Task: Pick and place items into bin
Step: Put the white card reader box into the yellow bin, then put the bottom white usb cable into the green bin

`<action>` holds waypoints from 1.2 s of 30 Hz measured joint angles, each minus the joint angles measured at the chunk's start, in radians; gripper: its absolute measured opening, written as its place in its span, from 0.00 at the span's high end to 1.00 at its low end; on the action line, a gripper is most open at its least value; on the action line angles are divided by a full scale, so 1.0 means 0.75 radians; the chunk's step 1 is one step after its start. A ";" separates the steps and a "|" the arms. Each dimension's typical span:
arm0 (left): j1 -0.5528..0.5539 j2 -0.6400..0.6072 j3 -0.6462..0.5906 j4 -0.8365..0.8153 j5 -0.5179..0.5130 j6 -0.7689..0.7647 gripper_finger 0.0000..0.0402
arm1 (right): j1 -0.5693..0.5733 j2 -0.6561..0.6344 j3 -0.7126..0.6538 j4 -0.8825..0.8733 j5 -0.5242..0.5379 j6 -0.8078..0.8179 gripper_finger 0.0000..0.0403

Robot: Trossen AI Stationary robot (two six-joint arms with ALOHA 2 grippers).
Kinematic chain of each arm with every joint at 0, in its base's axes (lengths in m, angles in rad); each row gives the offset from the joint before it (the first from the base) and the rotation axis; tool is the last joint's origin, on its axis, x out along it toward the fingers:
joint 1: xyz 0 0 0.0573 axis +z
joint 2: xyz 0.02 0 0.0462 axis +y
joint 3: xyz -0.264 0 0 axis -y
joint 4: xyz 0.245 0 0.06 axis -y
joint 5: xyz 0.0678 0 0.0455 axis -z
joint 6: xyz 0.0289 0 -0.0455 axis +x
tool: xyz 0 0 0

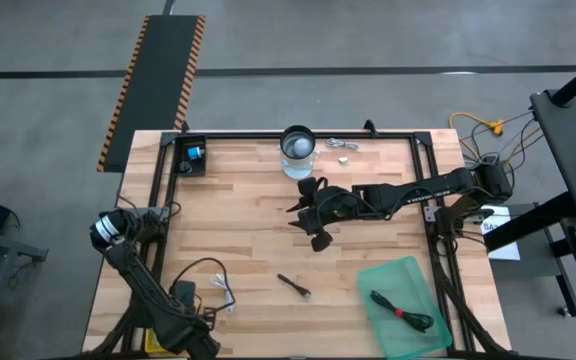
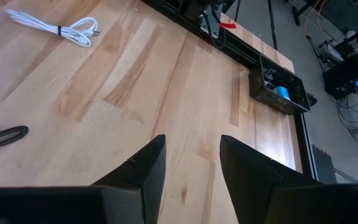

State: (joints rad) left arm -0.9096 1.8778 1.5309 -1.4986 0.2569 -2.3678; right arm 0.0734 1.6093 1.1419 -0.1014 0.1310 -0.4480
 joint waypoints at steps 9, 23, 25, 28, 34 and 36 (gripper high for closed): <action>0.004 -0.004 0.000 0.075 -0.039 0.024 0.94 | 0.000 0.000 0.000 0.000 0.000 -0.004 0.67; -0.003 -0.004 0.000 0.064 -0.040 0.069 0.75 | 0.000 0.000 0.000 0.001 0.000 -0.011 0.67; -0.003 -0.004 0.000 0.065 -0.040 0.073 0.73 | -0.001 0.000 0.000 0.001 0.000 -0.011 0.67; -0.003 -0.007 0.000 0.065 -0.039 0.092 0.71 | -0.001 0.000 0.000 0.001 0.000 -0.011 0.67; -0.003 -0.055 0.001 0.019 -0.024 0.139 0.71 | 0.000 0.000 0.000 0.001 0.000 -0.037 0.67; -0.003 -0.092 0.007 -0.031 -0.024 0.140 0.71 | -0.001 0.000 0.000 0.001 0.000 -0.041 0.67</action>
State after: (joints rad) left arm -0.9119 1.8090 1.5362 -1.5216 0.2386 -2.2627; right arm 0.0731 1.6093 1.1419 -0.1005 0.1314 -0.4789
